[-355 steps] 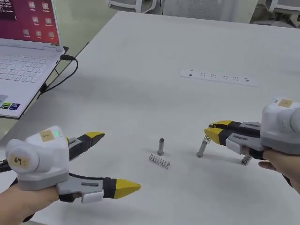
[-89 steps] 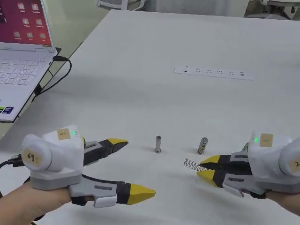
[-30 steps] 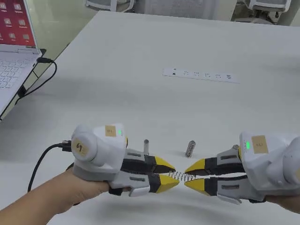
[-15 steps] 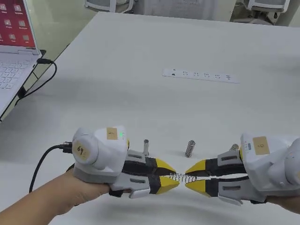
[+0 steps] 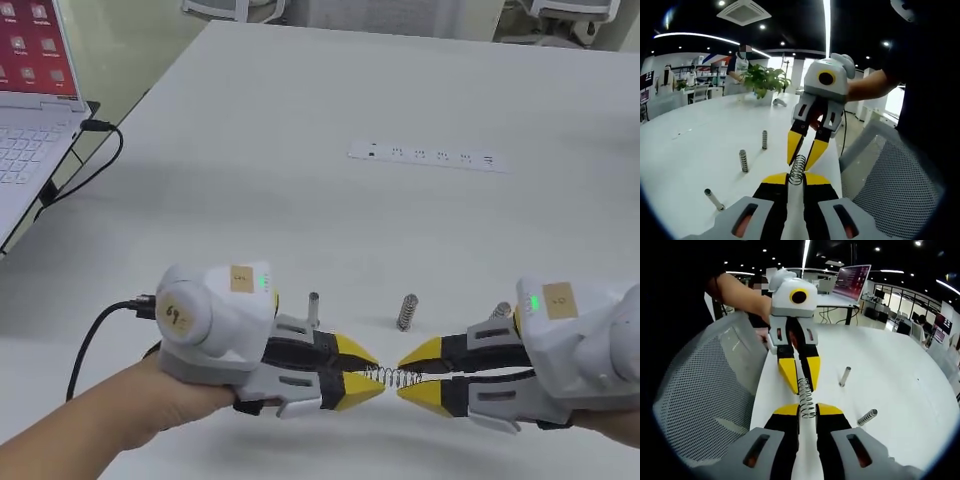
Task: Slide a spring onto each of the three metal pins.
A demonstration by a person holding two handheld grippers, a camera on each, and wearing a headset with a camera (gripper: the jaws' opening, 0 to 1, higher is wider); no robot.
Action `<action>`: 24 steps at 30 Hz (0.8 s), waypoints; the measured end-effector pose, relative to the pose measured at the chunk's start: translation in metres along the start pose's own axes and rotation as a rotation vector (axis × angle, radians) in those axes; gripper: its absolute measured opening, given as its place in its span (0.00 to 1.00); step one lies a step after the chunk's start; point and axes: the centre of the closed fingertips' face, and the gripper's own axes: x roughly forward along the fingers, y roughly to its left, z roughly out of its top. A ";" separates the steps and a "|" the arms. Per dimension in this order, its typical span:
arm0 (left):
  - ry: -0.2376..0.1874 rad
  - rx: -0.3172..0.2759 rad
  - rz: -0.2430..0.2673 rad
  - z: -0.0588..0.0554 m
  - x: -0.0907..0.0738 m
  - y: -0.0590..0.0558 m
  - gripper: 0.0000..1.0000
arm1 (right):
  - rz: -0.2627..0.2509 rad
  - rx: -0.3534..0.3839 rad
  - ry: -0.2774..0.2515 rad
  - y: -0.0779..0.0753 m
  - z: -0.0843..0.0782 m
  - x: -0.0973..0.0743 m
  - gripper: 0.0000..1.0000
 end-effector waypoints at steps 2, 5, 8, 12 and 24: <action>-0.003 -0.003 0.002 0.001 0.000 0.001 0.03 | -0.006 0.008 0.024 0.000 -0.005 -0.001 0.10; -0.005 -0.009 0.004 0.001 -0.002 0.001 0.03 | -0.007 0.004 0.027 -0.001 -0.008 -0.002 0.09; -0.003 -0.007 0.005 0.000 -0.002 0.001 0.03 | -0.015 0.019 0.010 -0.002 -0.007 -0.003 0.09; 0.001 -0.010 0.005 -0.001 -0.002 0.001 0.03 | -0.015 0.025 0.001 -0.002 -0.007 -0.003 0.08; 0.007 -0.008 0.006 -0.001 -0.004 0.001 0.03 | -0.001 0.038 -0.019 -0.001 -0.003 -0.004 0.09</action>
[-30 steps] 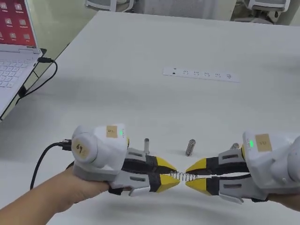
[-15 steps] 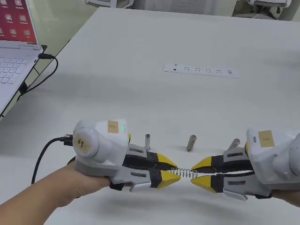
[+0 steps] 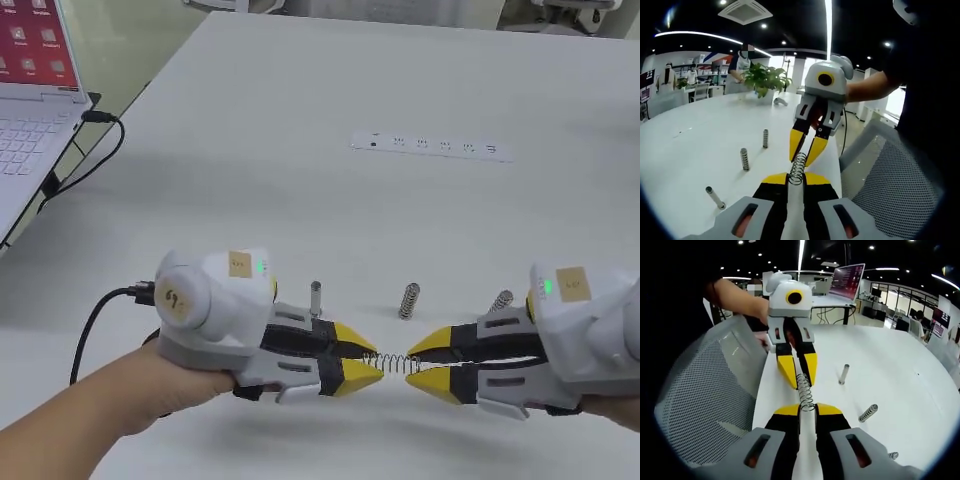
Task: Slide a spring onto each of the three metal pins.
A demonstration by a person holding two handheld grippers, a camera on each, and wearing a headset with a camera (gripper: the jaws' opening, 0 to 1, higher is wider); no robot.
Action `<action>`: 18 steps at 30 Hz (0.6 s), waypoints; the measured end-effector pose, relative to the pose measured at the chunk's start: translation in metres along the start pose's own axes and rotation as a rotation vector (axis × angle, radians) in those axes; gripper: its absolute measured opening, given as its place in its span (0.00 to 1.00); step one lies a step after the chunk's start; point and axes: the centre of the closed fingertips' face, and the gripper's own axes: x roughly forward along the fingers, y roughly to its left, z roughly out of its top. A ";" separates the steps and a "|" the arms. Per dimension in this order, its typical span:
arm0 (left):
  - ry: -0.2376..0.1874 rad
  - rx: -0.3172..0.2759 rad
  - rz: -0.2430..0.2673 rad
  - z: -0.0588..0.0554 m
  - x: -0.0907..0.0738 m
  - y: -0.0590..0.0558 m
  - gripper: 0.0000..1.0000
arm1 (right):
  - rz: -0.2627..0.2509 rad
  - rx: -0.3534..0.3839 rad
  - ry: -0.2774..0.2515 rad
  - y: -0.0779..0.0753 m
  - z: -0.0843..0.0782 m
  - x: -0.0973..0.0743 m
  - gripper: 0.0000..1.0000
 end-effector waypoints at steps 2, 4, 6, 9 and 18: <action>-0.001 -0.002 0.000 0.000 0.000 0.000 0.03 | 0.002 0.004 -0.006 0.001 0.001 -0.001 0.08; -0.001 0.000 -0.002 0.000 0.000 0.000 0.03 | 0.008 0.014 -0.009 0.002 0.002 -0.002 0.08; 0.001 0.000 -0.003 -0.001 0.000 -0.001 0.03 | 0.013 0.012 -0.008 0.004 0.004 -0.003 0.08; -0.004 -0.001 -0.006 -0.001 0.000 -0.001 0.03 | 0.015 0.004 -0.010 0.004 0.006 -0.005 0.08; -0.006 0.001 0.000 -0.001 0.000 0.000 0.02 | 0.004 -0.002 -0.059 0.001 0.022 -0.009 0.07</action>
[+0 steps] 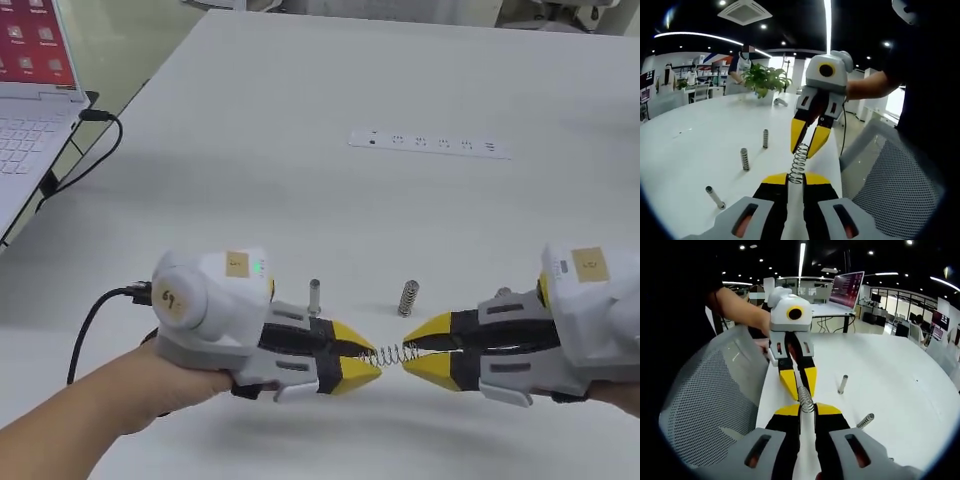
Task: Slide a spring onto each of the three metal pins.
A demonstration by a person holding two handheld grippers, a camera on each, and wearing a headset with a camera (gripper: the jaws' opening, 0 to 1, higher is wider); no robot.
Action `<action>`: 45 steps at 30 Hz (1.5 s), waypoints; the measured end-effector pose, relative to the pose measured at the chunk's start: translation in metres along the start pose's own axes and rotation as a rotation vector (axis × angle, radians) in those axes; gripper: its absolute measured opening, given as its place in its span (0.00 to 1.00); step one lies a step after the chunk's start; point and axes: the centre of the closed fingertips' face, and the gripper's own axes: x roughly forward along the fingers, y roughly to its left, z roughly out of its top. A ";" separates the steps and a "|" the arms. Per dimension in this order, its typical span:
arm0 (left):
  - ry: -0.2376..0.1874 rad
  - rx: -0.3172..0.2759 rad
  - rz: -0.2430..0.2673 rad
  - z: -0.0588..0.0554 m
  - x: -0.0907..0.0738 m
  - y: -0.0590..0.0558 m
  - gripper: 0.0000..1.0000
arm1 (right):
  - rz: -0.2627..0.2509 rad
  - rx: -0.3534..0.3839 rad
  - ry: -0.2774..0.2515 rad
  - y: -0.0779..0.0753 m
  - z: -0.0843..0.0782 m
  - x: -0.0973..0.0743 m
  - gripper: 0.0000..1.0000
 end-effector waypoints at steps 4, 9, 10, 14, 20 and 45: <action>0.000 0.001 0.004 0.000 -0.001 0.001 0.02 | -0.003 0.003 -0.012 -0.001 0.002 0.002 0.07; 0.009 0.005 0.005 -0.002 -0.001 0.001 0.02 | 0.009 -0.001 -0.027 0.002 0.008 0.002 0.08; 0.008 0.002 0.003 -0.002 0.000 0.001 0.02 | 0.008 -0.005 -0.031 0.001 0.010 0.002 0.08; 0.016 0.005 0.003 -0.003 0.001 0.001 0.02 | 0.013 0.000 -0.041 0.002 0.014 0.004 0.08; 0.025 0.015 0.002 -0.005 0.001 0.001 0.02 | 0.015 -0.002 -0.050 0.004 0.018 0.007 0.08; 0.052 0.037 -0.007 -0.006 0.004 -0.004 0.02 | 0.000 -0.021 -0.154 0.014 0.039 0.020 0.08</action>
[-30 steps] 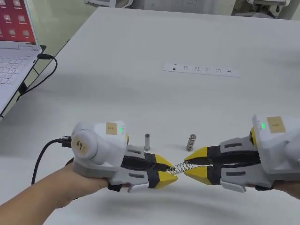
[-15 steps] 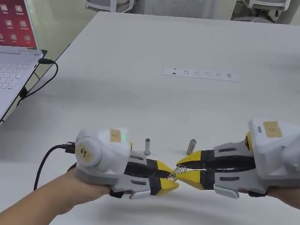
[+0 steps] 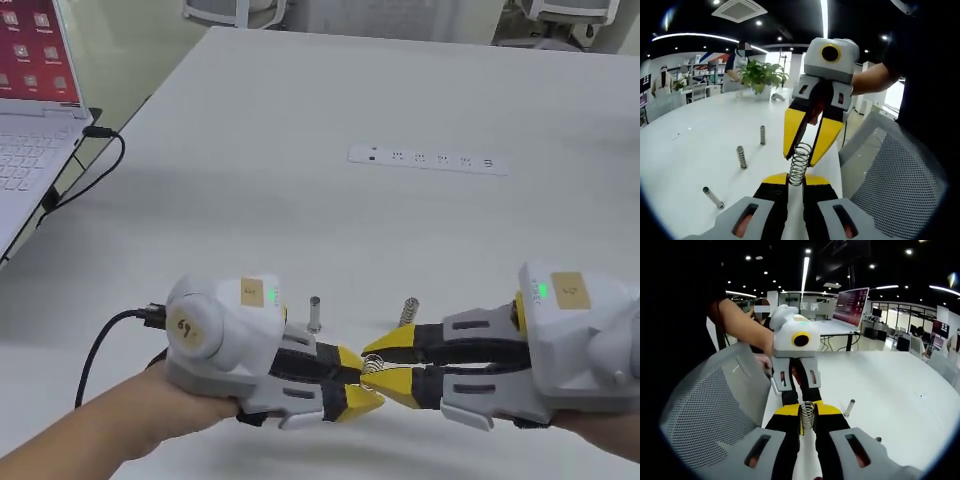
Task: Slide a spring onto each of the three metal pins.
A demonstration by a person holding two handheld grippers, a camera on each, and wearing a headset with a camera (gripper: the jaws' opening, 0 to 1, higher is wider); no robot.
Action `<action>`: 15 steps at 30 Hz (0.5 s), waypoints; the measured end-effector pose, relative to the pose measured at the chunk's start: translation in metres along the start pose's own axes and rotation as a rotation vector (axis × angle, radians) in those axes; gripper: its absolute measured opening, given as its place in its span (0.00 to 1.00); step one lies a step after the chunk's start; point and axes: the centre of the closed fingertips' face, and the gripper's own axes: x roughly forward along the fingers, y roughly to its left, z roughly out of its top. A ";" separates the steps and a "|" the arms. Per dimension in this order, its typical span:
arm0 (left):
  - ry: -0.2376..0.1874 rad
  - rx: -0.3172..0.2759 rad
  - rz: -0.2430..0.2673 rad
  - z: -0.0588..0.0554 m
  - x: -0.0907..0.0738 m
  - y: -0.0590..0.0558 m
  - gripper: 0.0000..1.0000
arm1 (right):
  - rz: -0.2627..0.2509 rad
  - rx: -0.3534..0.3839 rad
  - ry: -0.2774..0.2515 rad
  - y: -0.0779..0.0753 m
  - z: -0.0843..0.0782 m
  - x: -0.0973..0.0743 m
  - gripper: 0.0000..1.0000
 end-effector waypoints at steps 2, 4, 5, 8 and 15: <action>0.001 -0.001 0.004 -0.001 -0.001 0.001 0.02 | -0.002 -0.006 -0.004 0.002 0.001 0.000 0.08; 0.001 -0.005 0.005 -0.001 -0.001 0.001 0.02 | -0.007 -0.015 -0.004 0.002 0.001 0.000 0.08; 0.000 -0.005 0.004 -0.002 -0.002 0.001 0.02 | -0.004 -0.017 -0.005 0.003 0.002 0.000 0.08; -0.002 -0.005 0.002 0.000 -0.001 0.000 0.02 | -0.009 -0.013 -0.019 0.003 0.004 -0.001 0.08; -0.008 -0.004 -0.006 0.003 0.001 -0.003 0.02 | -0.024 0.007 -0.057 0.004 0.009 0.000 0.08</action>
